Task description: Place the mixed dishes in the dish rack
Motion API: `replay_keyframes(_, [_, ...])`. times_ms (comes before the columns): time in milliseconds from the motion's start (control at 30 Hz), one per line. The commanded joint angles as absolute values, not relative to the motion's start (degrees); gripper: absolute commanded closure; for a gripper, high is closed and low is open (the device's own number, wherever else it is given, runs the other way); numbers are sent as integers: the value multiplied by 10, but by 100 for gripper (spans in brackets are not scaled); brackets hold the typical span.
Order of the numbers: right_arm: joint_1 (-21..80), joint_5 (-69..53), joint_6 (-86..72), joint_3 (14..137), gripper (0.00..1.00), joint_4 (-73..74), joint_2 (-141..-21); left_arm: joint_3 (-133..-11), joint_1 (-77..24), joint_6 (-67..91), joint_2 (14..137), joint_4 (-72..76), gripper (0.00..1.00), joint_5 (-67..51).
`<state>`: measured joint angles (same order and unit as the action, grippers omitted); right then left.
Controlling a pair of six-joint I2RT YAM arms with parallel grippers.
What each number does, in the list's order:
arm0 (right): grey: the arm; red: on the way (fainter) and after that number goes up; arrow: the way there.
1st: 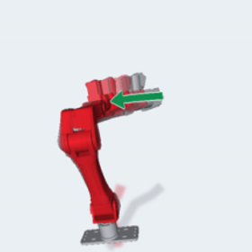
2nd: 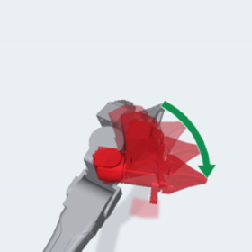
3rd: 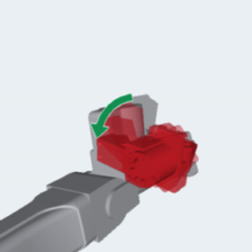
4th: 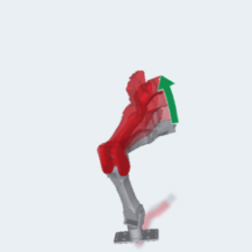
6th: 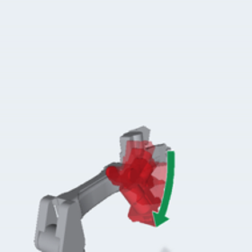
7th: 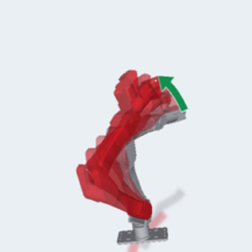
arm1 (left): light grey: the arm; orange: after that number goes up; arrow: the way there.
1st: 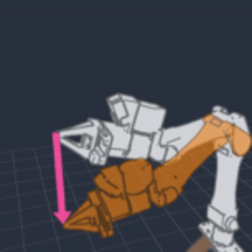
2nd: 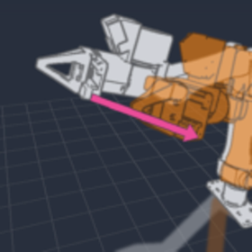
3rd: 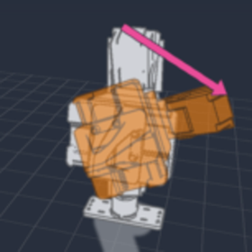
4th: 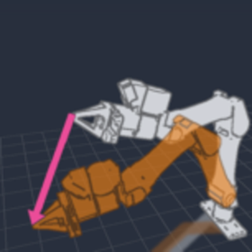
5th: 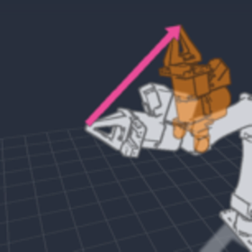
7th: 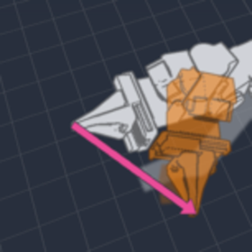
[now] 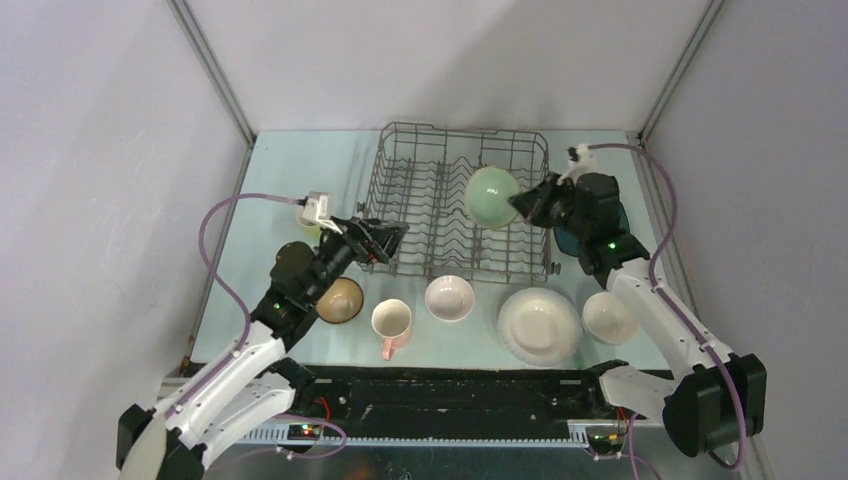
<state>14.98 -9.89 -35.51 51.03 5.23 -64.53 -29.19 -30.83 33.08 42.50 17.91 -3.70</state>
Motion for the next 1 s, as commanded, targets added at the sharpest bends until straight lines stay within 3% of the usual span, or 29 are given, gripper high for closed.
replay_keyframes(0, [210, -274, -366, 520, 100, -86, -648, -338, -308, 358, 459, 199, 2, -79])
replay_keyframes(300, [297, -274, -378, 540, 100, -111, -689, -377, -308, 371, 520, 226, 2, -164])
replay_keyframes(967, [317, -240, -345, 559, 100, -115, -687, -385, -304, 428, 563, 228, 2, -222])
